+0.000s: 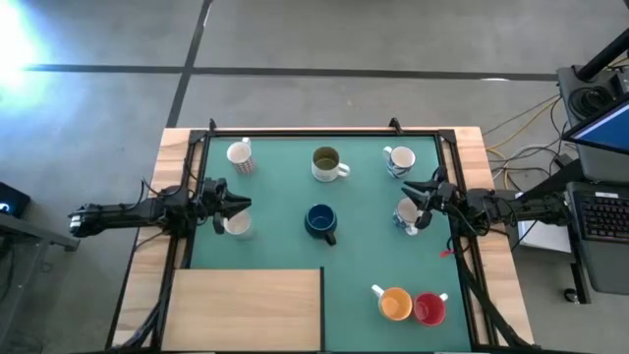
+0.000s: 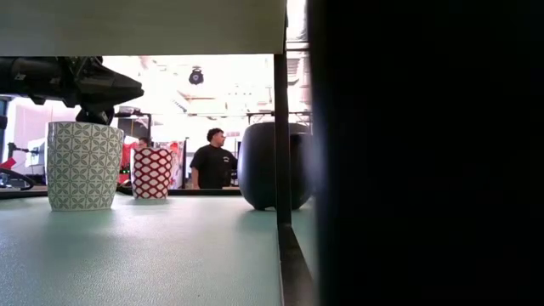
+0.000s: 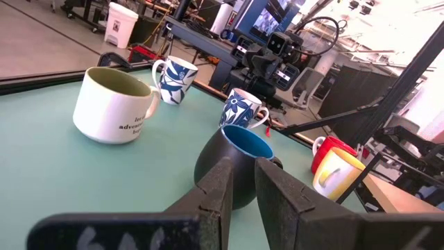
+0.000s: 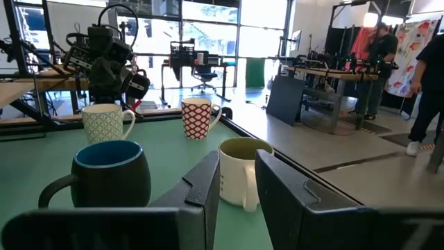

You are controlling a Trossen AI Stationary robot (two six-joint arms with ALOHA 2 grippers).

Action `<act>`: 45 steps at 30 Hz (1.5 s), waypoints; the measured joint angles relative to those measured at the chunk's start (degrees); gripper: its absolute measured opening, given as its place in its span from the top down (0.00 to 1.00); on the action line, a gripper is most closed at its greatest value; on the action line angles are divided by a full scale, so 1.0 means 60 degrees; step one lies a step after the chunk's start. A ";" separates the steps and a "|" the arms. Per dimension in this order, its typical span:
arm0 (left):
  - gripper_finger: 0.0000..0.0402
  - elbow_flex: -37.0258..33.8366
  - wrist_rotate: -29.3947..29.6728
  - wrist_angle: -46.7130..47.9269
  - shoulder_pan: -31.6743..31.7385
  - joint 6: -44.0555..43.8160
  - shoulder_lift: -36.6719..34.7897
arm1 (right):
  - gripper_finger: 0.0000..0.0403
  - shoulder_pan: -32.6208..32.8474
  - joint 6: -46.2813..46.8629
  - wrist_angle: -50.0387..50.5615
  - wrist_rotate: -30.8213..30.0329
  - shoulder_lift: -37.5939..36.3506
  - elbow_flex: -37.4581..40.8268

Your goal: Place coffee mugs

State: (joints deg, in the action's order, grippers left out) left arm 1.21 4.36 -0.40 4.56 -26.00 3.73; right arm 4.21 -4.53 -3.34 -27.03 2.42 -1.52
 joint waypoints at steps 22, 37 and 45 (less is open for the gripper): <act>0.89 0.0000 0.0372 -0.0025 0.0000 0.0003 0.0000 | 0.80 0.0000 0.0001 -0.0001 0.0000 -0.0001 0.0001; 0.89 0.0000 0.3054 -0.0500 0.0007 0.1559 0.0000 | 0.80 0.0000 0.0001 0.0001 -0.0001 -0.0002 0.0002; 0.89 0.0000 0.3190 -0.1806 0.0011 0.0631 0.0017 | 0.80 0.0000 0.0001 0.0005 -0.0002 -0.0002 0.0000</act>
State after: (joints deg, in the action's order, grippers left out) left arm 1.21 23.50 -11.24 4.62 -22.21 3.83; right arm 4.21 -4.52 -3.31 -27.05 2.40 -1.52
